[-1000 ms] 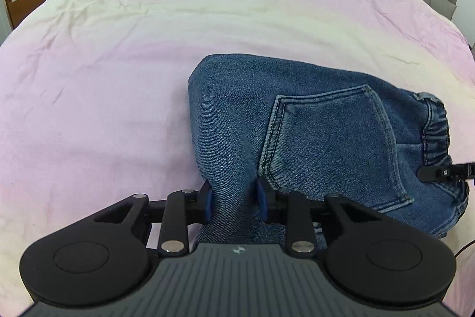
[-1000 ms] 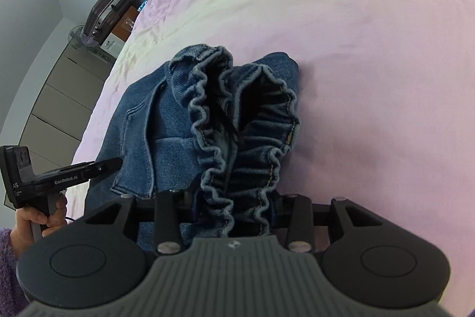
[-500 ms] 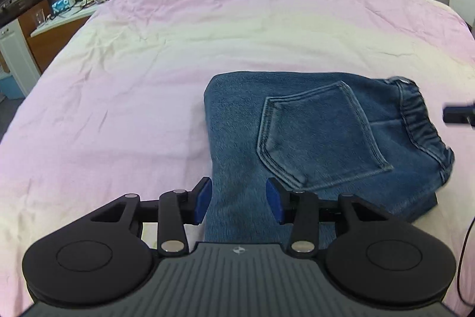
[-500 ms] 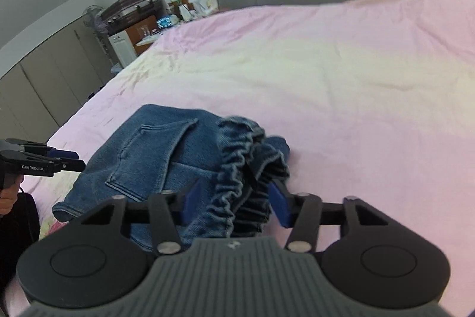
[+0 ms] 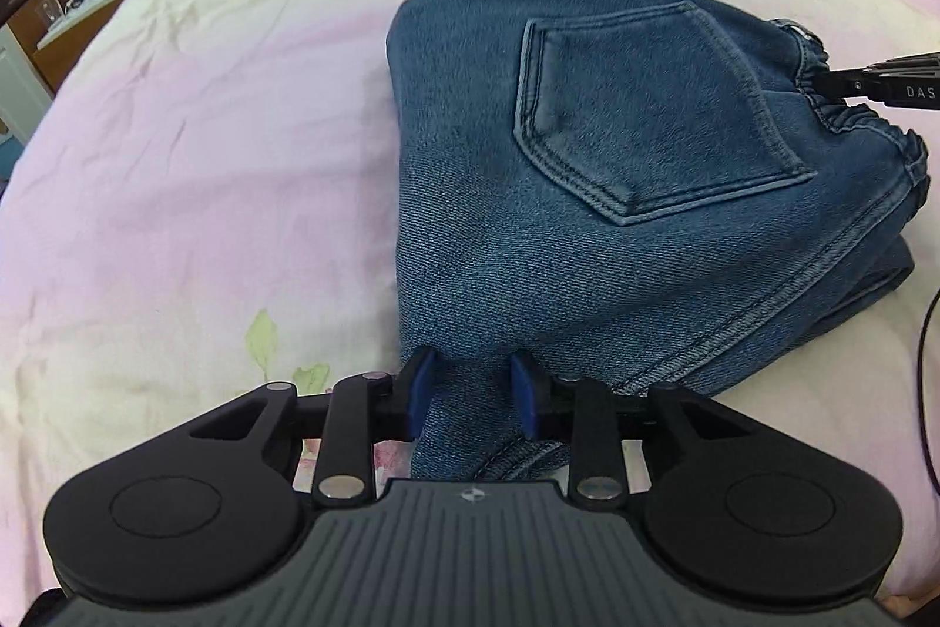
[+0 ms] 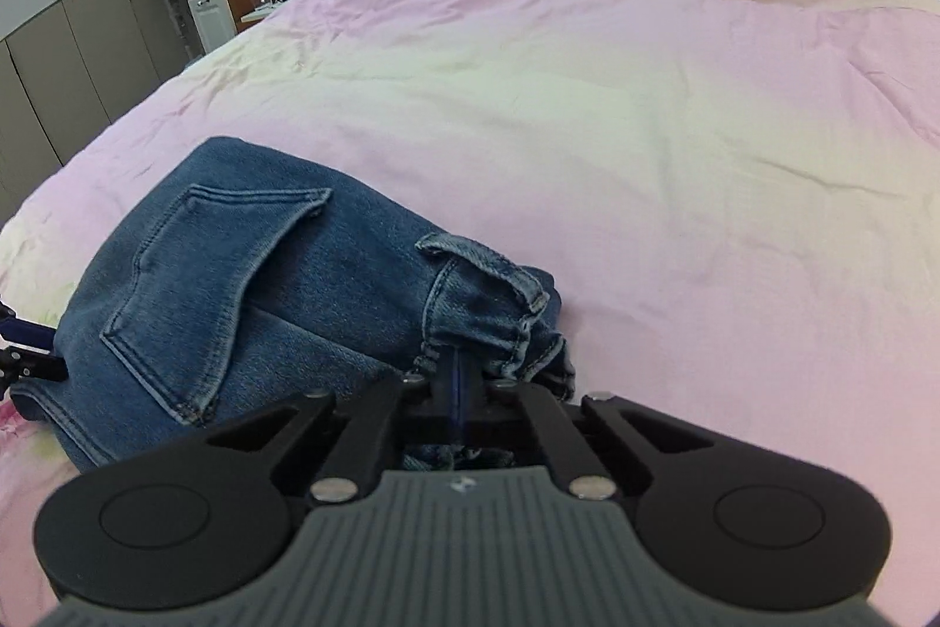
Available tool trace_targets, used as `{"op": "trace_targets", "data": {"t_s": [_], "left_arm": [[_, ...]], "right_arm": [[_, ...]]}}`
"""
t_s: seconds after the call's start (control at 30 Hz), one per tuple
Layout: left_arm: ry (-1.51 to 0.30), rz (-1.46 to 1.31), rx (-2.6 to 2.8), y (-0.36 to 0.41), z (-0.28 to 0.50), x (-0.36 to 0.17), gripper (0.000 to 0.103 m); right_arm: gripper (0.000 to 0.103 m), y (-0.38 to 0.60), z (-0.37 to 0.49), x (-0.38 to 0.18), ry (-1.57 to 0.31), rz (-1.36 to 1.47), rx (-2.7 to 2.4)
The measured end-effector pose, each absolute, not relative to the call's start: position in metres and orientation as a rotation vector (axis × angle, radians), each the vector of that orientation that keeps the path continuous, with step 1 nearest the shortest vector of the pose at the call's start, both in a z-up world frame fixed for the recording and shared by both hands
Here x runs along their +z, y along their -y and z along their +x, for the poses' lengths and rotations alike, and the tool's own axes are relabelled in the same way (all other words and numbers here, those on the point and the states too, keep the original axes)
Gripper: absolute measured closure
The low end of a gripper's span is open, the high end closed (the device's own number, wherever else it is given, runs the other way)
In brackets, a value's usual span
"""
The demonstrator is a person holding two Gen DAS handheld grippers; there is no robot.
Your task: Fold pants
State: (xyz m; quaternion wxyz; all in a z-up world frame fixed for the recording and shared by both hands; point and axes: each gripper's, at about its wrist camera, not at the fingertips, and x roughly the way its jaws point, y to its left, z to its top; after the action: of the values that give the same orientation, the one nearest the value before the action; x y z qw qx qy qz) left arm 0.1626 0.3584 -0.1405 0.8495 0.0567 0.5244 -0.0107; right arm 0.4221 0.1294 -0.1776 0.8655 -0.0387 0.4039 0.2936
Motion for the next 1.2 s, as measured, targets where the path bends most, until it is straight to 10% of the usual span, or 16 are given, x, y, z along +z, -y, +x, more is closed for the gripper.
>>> {"op": "trace_targets", "data": {"t_s": [0.87,1.2], "left_arm": [[-0.821,0.167,0.126,-0.315,0.088,0.056,0.048],[-0.511,0.173,0.139,-0.232,0.015,0.111,0.019]], "right_arm": [[0.093,-0.117,0.324,-0.097,-0.838,-0.111,0.667],[0.035,-0.046,0.215,0.054,-0.545,-0.009,0.68]]}}
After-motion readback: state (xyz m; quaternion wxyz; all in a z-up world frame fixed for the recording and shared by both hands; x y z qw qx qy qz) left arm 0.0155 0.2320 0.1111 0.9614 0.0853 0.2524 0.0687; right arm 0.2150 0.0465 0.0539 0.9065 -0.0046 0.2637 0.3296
